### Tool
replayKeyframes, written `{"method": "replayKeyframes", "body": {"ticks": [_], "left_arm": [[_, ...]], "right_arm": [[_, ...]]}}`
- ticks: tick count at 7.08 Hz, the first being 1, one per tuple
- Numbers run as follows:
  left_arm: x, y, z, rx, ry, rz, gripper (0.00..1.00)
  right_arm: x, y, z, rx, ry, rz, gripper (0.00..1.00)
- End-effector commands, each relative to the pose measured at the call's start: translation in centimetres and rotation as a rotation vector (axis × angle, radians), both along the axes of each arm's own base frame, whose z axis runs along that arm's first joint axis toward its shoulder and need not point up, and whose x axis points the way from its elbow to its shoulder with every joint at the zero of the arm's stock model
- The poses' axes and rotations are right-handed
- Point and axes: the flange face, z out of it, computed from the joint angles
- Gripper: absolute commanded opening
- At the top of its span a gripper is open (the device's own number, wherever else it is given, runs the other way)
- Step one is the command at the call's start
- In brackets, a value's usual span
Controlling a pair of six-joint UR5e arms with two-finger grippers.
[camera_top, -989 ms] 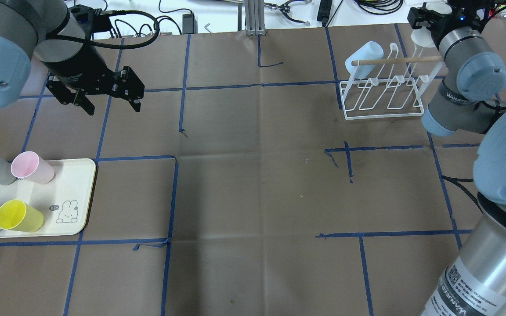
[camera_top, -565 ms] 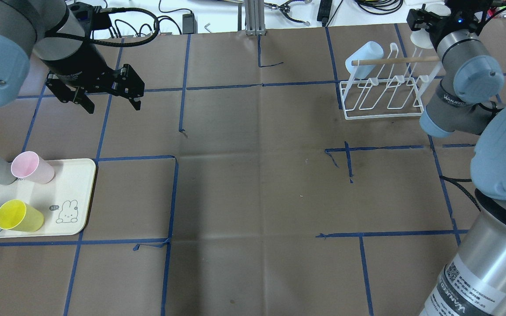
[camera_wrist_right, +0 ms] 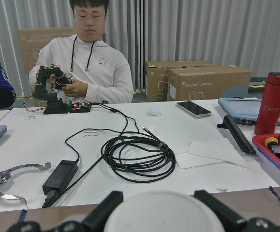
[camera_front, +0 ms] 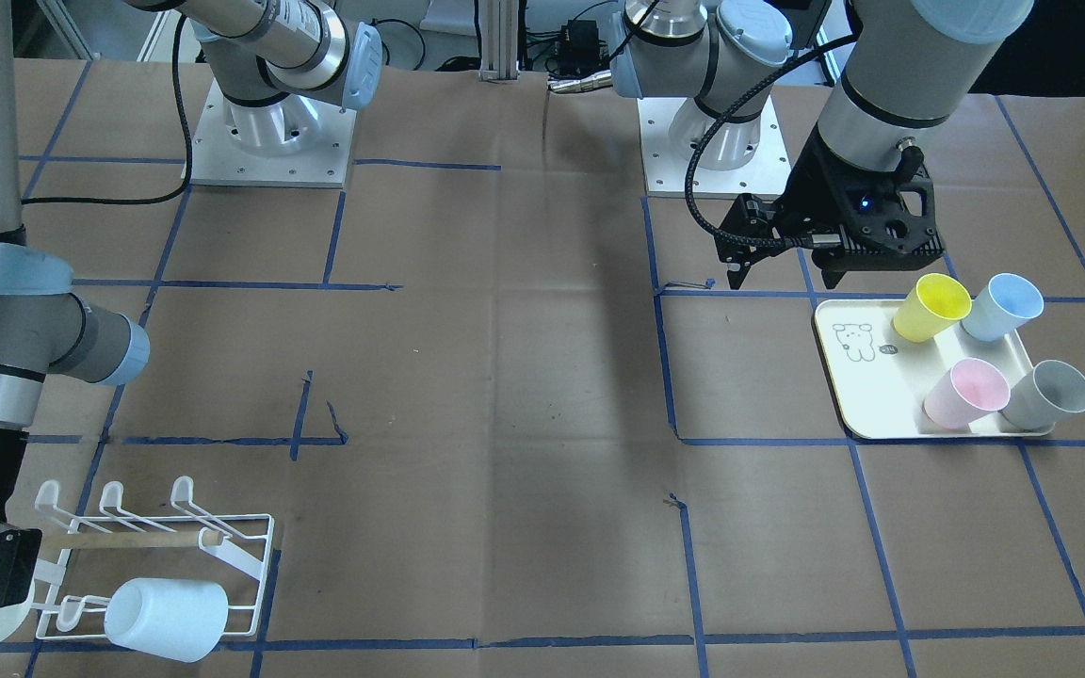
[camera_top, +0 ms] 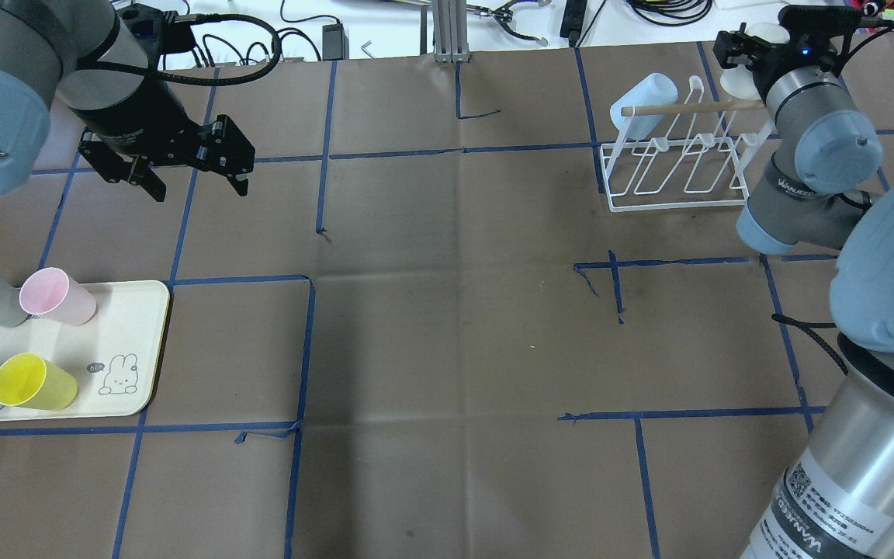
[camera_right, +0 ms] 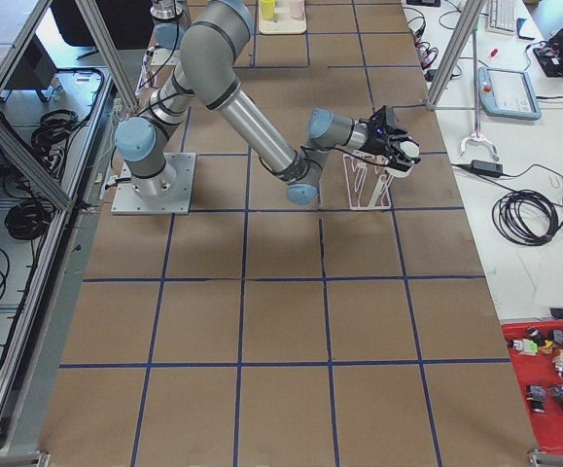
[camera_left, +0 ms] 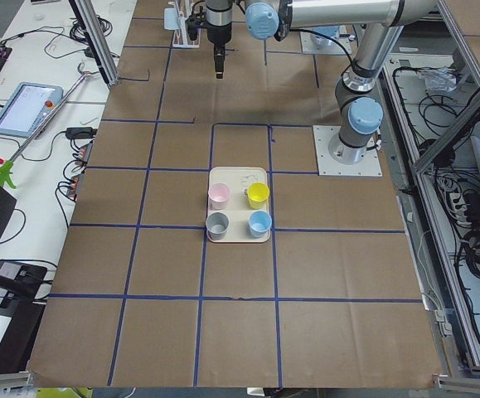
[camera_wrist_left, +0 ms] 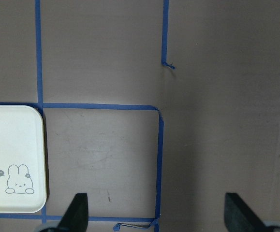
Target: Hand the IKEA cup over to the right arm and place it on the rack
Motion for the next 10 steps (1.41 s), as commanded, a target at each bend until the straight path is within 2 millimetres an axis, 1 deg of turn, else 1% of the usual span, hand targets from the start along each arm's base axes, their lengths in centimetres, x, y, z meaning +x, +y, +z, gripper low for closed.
{"method": "replayKeyframes", "body": {"ticks": [1, 2, 3, 5, 7, 8, 9, 10], "left_arm": [[0.0, 0.1, 0.0, -0.001, 0.001, -0.001, 0.99], [0.0, 0.1, 0.0, -0.001, 0.001, -0.001, 0.99], [0.0, 0.1, -0.1, 0.001, 0.002, -0.001, 0.99], [0.0, 0.1, -0.1, 0.001, 0.002, -0.002, 0.99], [0.0, 0.2, 0.0, -0.001, 0.001, -0.002, 0.99], [0.0, 0.2, 0.0, -0.001, 0.001, -0.002, 0.99], [0.0, 0.2, -0.1, 0.001, 0.003, -0.002, 0.99], [0.0, 0.2, 0.0, -0.001, 0.003, -0.002, 0.99]], "right_arm": [[0.4, 0.5, -0.7, 0.019, -0.007, 0.003, 0.11], [0.3, 0.5, -0.1, 0.012, 0.0, -0.003, 0.83], [0.2, 0.5, -0.6, 0.031, -0.003, -0.017, 1.0], [0.3, 0.4, -0.3, 0.027, 0.001, -0.017, 1.0], [0.5, 0.4, 0.6, 0.011, 0.004, -0.012, 1.0], [0.6, 0.6, 1.8, -0.006, 0.007, -0.011, 1.0], [0.9, 1.1, 4.1, -0.029, 0.012, -0.012, 1.0], [0.9, 1.2, 5.9, -0.004, 0.001, -0.013, 1.0]]}}
